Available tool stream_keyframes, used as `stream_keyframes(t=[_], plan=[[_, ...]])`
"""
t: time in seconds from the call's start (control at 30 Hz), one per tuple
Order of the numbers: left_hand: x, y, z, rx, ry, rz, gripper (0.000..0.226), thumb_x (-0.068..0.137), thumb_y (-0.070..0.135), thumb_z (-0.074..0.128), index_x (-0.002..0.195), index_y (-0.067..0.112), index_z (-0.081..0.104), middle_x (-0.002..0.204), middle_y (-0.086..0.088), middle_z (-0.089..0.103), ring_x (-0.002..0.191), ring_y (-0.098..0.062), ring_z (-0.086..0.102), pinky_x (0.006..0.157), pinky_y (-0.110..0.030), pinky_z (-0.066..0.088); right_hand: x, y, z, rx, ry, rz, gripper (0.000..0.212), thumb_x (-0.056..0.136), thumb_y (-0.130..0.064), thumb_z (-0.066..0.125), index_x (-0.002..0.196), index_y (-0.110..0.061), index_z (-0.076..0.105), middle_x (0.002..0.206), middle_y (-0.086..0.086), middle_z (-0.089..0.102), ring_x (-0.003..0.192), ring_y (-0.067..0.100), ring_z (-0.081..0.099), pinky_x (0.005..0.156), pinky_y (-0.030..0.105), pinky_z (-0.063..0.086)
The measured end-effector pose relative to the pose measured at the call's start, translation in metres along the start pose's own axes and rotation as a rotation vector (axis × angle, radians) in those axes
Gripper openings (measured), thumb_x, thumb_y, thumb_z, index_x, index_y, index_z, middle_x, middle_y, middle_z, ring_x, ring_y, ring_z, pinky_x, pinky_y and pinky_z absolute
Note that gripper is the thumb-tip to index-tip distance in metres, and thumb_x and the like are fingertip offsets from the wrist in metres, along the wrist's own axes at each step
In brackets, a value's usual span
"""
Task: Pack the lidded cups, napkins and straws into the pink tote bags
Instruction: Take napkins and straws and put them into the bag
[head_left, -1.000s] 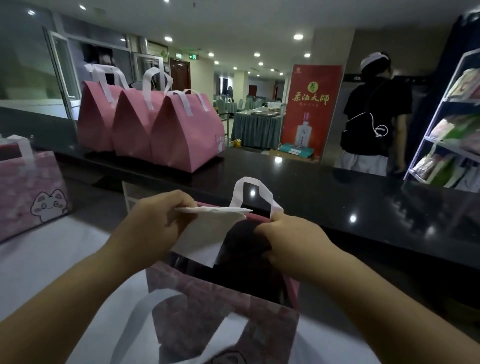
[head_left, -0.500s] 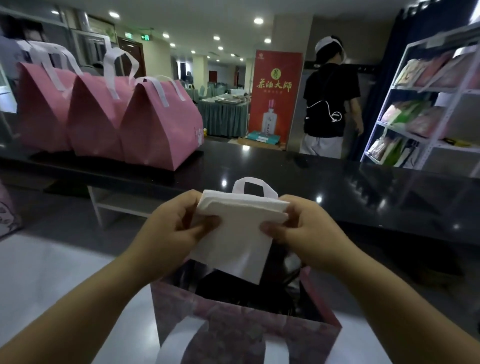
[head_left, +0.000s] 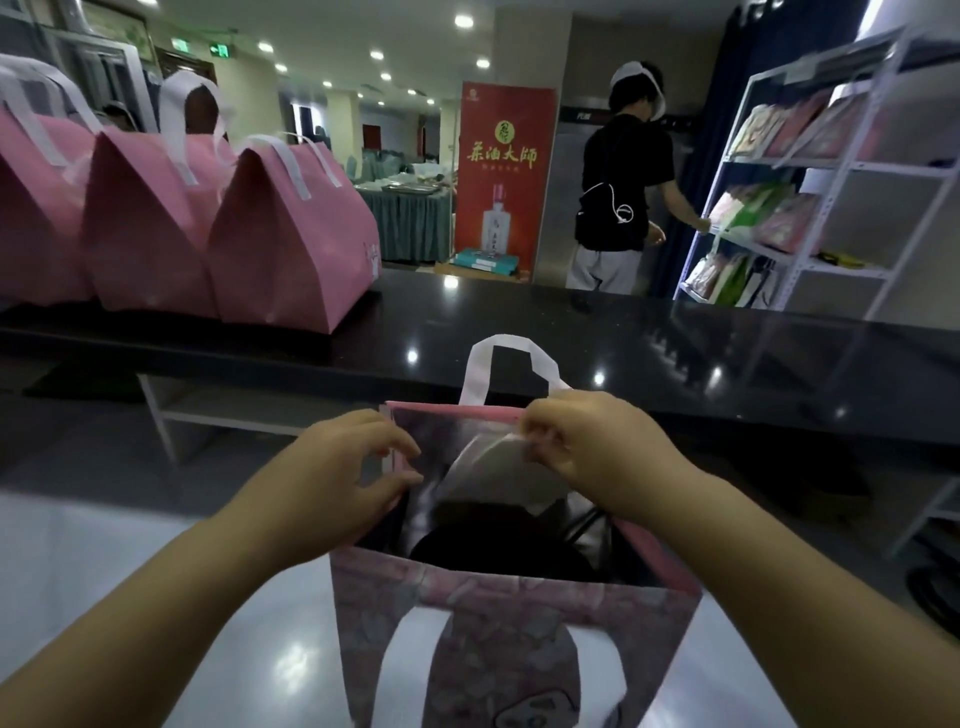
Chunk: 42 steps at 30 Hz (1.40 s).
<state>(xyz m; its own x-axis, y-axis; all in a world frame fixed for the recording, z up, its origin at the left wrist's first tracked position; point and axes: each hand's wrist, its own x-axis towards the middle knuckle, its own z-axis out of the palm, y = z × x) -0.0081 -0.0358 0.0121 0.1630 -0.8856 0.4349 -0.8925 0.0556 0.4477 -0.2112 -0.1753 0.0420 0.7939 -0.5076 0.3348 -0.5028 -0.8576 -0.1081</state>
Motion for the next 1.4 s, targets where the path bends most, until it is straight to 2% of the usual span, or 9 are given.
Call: stream_keyframes(t=[0.27, 0.4, 0.5, 0.6, 0.77, 1.03, 1.17, 1.3, 1.4], plan=[[-0.012, 0.003, -0.011, -0.102, 0.025, 0.043, 0.04, 0.067, 0.053, 0.058, 0.101, 0.03, 0.06, 0.094, 0.017, 0.06, 0.085, 0.0, 0.059, 0.065, -0.013, 0.047, -0.042, -0.002, -0.01, 0.235, 0.166, 0.124, 0.022, 0.08, -0.04, 0.068, 0.097, -0.026, 0.067, 0.086, -0.013, 0.064, 0.079, 0.003, 0.059, 0.074, 0.032, 0.053], [-0.027, 0.005, -0.006, -0.15, -0.024, -0.017, 0.065, 0.057, 0.07, 0.052, 0.112, 0.036, 0.049, 0.102, 0.021, 0.05, 0.092, 0.0, 0.053, 0.066, -0.013, 0.042, -0.076, -0.002, -0.008, 0.242, 0.203, 0.256, 0.051, 0.069, -0.064, 0.055, 0.105, -0.029, 0.061, 0.089, -0.019, 0.058, 0.082, 0.0, 0.056, 0.071, 0.022, 0.051], [-0.035, 0.003, 0.0, -0.155, -0.144, -0.084, 0.089, 0.049, 0.078, 0.055, 0.127, 0.037, 0.039, 0.114, 0.02, 0.041, 0.1, -0.001, 0.047, 0.073, -0.017, 0.04, -0.097, -0.002, -0.006, 0.266, 0.101, 0.376, 0.078, 0.056, -0.08, 0.046, 0.118, -0.032, 0.053, 0.1, -0.022, 0.049, 0.094, 0.002, 0.052, 0.08, 0.023, 0.049], [-0.038, 0.005, 0.001, -0.143, -0.269, -0.124, 0.101, 0.041, 0.08, 0.056, 0.13, 0.04, 0.033, 0.113, 0.024, 0.034, 0.101, 0.001, 0.042, 0.068, -0.011, 0.035, -0.108, -0.001, -0.007, 0.361, -0.131, 0.457, 0.071, 0.051, -0.085, 0.053, 0.111, -0.049, 0.042, 0.102, -0.031, 0.043, 0.096, 0.0, 0.05, 0.078, 0.02, 0.045], [-0.033, 0.01, -0.003, -0.158, -0.375, -0.109, 0.055, 0.056, 0.058, 0.073, 0.099, 0.056, 0.039, 0.092, 0.037, 0.038, 0.082, 0.014, 0.042, 0.06, -0.007, 0.034, -0.105, 0.0, -0.007, 0.488, -0.291, 0.462, 0.043, 0.066, -0.053, 0.075, 0.1, -0.05, 0.048, 0.102, -0.027, 0.054, 0.093, 0.001, 0.056, 0.07, 0.016, 0.049], [-0.024, 0.011, 0.012, -0.205, -0.305, -0.13, 0.027, 0.079, 0.026, 0.069, 0.1, 0.038, 0.057, 0.1, 0.017, 0.059, 0.086, -0.003, 0.057, 0.061, -0.015, 0.048, -0.087, -0.009, 0.004, 0.315, -0.168, 0.43, 0.03, 0.081, -0.012, 0.063, 0.098, -0.036, 0.064, 0.096, -0.016, 0.061, 0.083, 0.008, 0.061, 0.07, 0.027, 0.058], [-0.026, 0.014, 0.021, -0.012, -0.182, -0.04, 0.033, 0.083, 0.027, 0.064, 0.116, 0.032, 0.058, 0.11, 0.012, 0.053, 0.09, 0.0, 0.044, 0.073, -0.015, 0.041, -0.087, -0.015, 0.012, 0.066, -0.102, 0.364, 0.037, 0.085, -0.016, 0.06, 0.118, -0.032, 0.059, 0.108, -0.009, 0.044, 0.099, 0.011, 0.043, 0.083, 0.029, 0.05], [-0.029, 0.013, 0.023, 0.318, -0.047, 0.02, 0.033, 0.076, 0.052, 0.062, 0.108, 0.047, 0.055, 0.107, 0.009, 0.018, 0.104, -0.015, 0.012, 0.096, -0.038, 0.026, -0.089, -0.019, 0.009, -0.288, -0.04, 0.294, 0.04, 0.082, -0.03, 0.064, 0.118, -0.042, 0.051, 0.097, -0.006, 0.011, 0.09, 0.015, 0.008, 0.092, 0.035, 0.023], [-0.026, 0.009, 0.02, 0.406, -0.075, 0.067, 0.035, 0.072, 0.056, 0.062, 0.106, 0.055, 0.052, 0.129, 0.008, 0.007, 0.123, -0.026, -0.004, 0.101, -0.045, 0.012, -0.088, -0.016, 0.004, -0.297, -0.097, 0.273, 0.042, 0.08, -0.032, 0.063, 0.116, -0.047, 0.048, 0.129, -0.006, 0.007, 0.119, 0.027, 0.002, 0.098, 0.044, 0.009]])
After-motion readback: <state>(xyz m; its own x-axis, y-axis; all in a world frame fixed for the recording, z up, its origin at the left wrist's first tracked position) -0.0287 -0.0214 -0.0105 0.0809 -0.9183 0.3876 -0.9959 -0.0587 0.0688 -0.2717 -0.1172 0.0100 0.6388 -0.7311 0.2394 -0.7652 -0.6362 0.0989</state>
